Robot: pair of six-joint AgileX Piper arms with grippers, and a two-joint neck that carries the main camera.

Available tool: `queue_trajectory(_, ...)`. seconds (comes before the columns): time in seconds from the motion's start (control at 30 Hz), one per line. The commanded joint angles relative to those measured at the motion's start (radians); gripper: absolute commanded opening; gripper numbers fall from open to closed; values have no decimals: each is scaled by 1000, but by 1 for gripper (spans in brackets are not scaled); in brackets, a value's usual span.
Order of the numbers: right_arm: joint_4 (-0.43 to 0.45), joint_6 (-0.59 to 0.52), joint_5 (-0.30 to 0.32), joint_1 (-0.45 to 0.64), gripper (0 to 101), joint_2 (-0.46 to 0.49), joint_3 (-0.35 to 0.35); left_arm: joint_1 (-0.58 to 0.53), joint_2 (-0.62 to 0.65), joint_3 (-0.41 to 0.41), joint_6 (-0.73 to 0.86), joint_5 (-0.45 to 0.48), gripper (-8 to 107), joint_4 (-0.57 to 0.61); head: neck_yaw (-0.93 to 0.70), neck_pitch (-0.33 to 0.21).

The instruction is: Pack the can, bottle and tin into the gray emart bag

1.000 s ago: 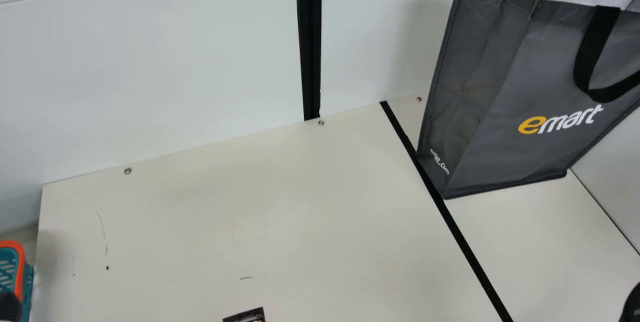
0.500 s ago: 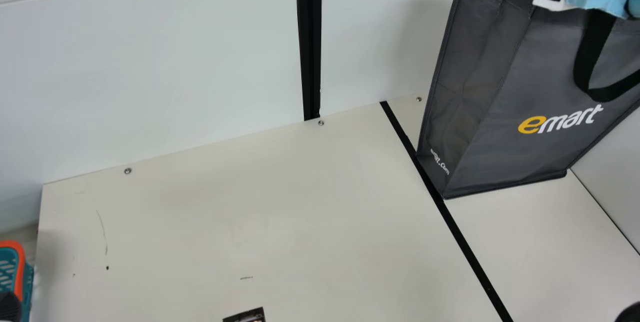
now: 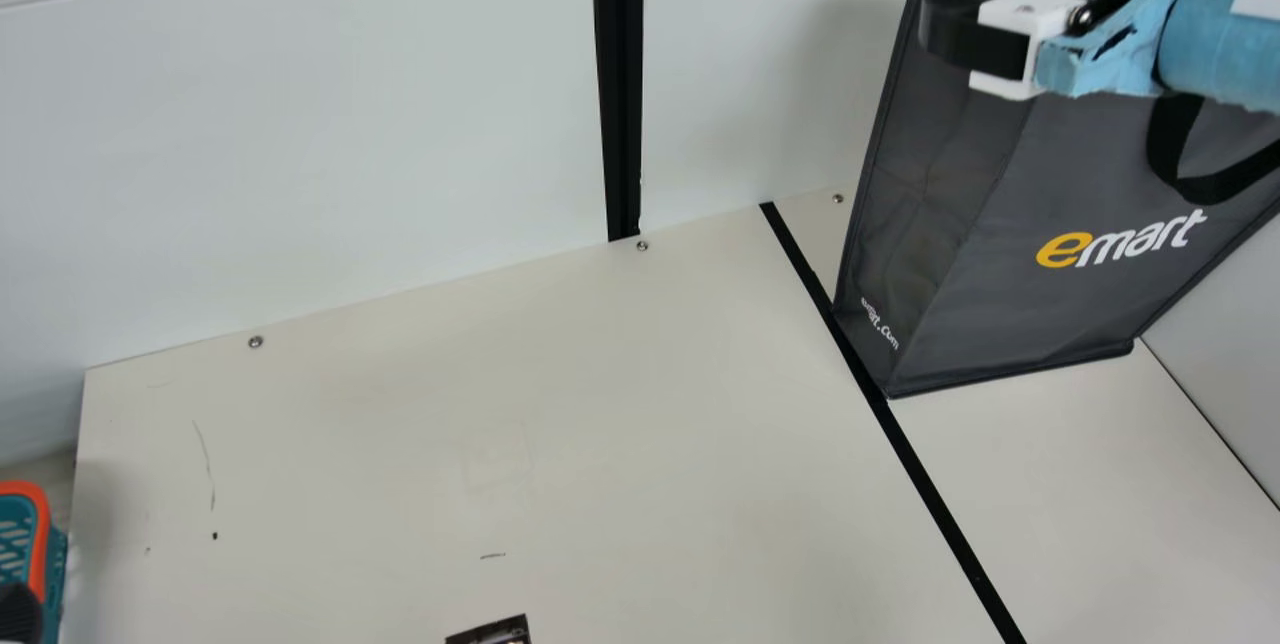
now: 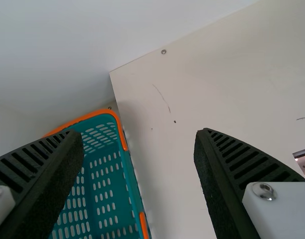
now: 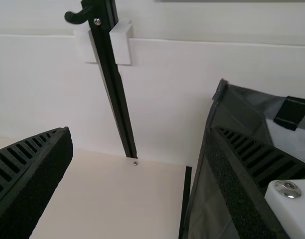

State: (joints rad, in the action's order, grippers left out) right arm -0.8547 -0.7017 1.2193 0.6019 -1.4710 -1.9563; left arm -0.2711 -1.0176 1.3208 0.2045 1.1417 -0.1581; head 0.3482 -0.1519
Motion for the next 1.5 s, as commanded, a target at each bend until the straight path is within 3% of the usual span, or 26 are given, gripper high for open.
queue_trajectory(0.0,-1,-15,1,-6,91,22,43,0,0,0,0,0,90,0,1,-23)
queue_trajectory(0.23,13,-81,-26,-34,91,105,180,0,0,0,0,0,90,0,1,-23)
queue_trajectory(0.43,50,-140,-99,-73,91,184,310,0,0,0,0,0,90,0,1,-23)
queue_trajectory(0.8,154,-211,-294,-170,91,312,510,0,0,0,0,0,90,0,1,-23)
queue_trajectory(1.23,329,-277,-569,-316,91,423,690,0,0,0,0,0,90,0,1,-23)
queue_trajectory(1.37,381,-268,-629,-357,91,446,727,0,0,0,0,0,90,0,1,-23)
queue_trajectory(1.4,358,-276,-598,-347,91,443,718,0,0,0,0,0,90,0,1,-23)
queue_trajectory(1.47,377,-271,-619,-357,91,448,729,0,0,0,0,0,90,0,1,-23)
